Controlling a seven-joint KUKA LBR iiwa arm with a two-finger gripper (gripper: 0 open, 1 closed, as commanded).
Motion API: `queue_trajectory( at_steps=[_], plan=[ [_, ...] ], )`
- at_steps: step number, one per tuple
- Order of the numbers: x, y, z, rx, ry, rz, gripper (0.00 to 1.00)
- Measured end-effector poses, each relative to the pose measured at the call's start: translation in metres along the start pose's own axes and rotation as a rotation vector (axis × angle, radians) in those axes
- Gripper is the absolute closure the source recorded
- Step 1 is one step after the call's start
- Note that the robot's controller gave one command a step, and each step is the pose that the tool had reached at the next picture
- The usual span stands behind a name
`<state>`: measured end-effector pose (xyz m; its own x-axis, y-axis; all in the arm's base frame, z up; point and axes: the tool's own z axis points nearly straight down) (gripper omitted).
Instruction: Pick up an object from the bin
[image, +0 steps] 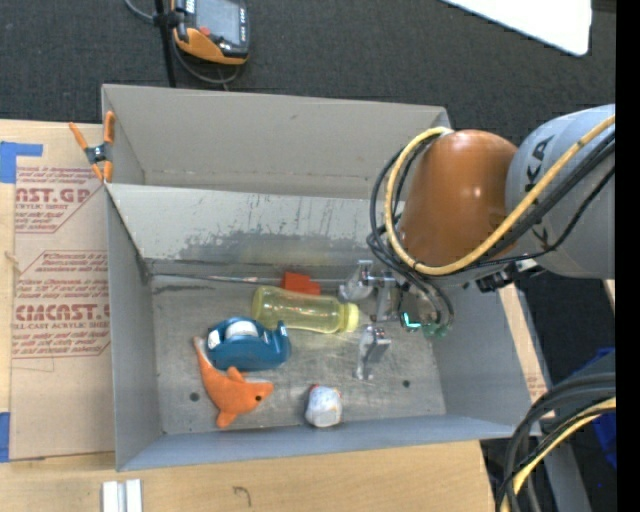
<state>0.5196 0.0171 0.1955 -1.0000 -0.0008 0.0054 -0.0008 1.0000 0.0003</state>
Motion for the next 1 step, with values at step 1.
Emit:
queue_trajectory(
  at_steps=[1],
  plan=[
    [-0.0015,0.0,-0.0027,0.0,-0.006,0.001,0.0]
  ],
)
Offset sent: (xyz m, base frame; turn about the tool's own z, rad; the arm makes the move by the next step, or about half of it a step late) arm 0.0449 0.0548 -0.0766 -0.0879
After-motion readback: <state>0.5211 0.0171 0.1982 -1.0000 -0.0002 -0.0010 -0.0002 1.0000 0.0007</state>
